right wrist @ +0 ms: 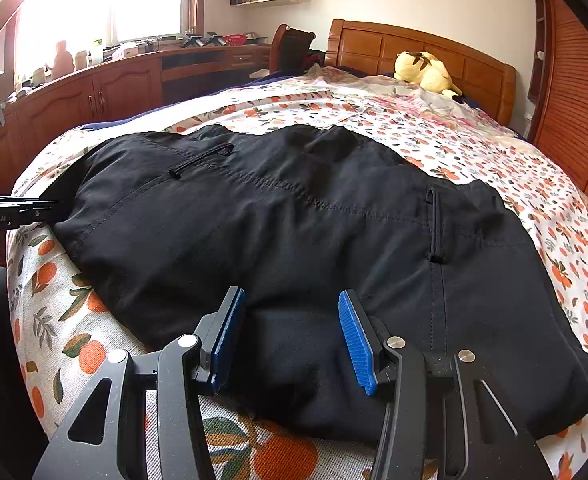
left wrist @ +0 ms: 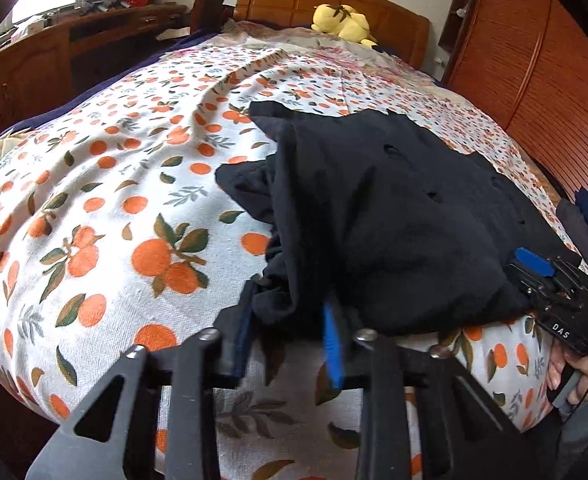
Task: Fold large clothes
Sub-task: 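Lift and fold the coat edge over with the left gripper, then release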
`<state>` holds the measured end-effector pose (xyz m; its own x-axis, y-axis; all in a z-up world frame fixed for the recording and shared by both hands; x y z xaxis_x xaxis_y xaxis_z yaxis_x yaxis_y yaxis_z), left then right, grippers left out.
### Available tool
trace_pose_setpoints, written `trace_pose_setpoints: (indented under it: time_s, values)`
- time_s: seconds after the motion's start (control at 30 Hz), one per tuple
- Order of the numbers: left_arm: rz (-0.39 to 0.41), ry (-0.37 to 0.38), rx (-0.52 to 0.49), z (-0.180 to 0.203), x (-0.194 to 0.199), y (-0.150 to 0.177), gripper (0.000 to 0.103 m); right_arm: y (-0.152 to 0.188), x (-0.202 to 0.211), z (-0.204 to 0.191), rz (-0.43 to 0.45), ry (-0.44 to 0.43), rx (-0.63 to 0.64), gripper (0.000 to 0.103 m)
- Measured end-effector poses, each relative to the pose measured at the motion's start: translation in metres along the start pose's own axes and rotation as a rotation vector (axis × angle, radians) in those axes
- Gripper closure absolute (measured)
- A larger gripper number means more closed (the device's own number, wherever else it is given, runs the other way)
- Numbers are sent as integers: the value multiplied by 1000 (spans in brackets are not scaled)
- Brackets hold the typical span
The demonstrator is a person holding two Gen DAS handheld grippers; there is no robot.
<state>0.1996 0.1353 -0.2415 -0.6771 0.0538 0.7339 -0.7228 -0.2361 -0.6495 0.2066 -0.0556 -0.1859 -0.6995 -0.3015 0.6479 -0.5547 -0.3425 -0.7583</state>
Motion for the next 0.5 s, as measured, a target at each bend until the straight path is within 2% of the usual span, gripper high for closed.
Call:
trace_pose_setpoints:
  time_s: [0.03,0.13,0.3,0.4,0.5]
  values:
    - [-1,16,-2,4,2,-3,86,0,0,0,0,-1,0,53]
    - [43,10,-39,15,15,-19,91,1,0,1,-1,-2,-2,53]
    - [153,8,-143,55,52,-66,93,-4,0,7,-33,-37,-44,53]
    - [197,65,-194,94,73,-95,94,-10,11,17,-32,4,-13,53]
    - [224,101,-256,132,83,-115,94,-19,32,42,13,34,-29,53]
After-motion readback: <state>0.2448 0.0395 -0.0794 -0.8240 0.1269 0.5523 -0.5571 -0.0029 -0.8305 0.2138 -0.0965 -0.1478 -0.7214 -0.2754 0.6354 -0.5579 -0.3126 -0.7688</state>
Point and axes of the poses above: each gripper's, at about its wrist camera, not at the fingertips, and x roughly against the way its jaws point, z to its right, y to its underside, the point moved 10 cm from there along -x, roughly the way its jaws point
